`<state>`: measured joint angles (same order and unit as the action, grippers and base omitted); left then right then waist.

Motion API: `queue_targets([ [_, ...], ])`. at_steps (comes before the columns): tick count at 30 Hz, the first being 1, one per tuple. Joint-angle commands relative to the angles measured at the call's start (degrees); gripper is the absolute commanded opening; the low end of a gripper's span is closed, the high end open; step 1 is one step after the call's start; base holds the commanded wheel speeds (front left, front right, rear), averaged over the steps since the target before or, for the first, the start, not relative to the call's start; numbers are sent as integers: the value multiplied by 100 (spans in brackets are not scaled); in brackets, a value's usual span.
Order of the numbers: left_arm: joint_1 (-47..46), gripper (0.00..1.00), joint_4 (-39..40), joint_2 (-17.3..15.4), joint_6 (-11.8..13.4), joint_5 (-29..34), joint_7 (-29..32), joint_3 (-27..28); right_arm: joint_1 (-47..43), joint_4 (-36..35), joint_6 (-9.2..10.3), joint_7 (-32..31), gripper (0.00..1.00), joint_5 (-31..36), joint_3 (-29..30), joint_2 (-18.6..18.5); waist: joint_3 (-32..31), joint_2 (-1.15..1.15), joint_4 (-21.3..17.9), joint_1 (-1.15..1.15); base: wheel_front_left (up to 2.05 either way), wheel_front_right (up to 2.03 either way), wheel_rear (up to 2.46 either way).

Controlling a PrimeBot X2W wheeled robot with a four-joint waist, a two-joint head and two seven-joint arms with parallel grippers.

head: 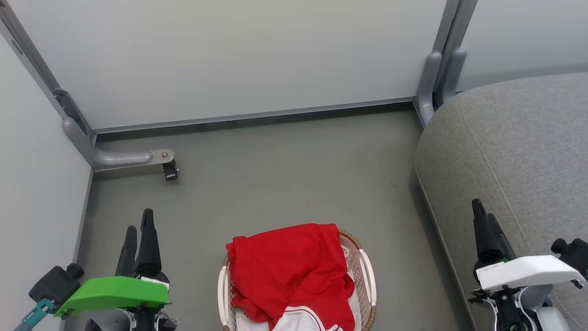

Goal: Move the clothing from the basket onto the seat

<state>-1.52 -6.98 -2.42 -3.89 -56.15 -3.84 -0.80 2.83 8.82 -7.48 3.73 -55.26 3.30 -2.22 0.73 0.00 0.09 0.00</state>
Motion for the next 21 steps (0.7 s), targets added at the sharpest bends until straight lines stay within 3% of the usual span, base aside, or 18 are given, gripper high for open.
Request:
queue_targets([
  [1,42,100,84,-32,49,249,-61,-39,-29,-107,-1,69,100,221,-20,-37,2,0,0,0,0,0,0],
  [10,151,100,1,-37,142,1379,-246,-226,-85,35,-1,256,100,1083,-99,-44,24,0,6,0,0,0,0],
  [21,285,100,-140,-43,215,2163,-420,-269,-120,146,-2,427,100,1933,-182,-52,34,0,10,0,0,0,0],
])
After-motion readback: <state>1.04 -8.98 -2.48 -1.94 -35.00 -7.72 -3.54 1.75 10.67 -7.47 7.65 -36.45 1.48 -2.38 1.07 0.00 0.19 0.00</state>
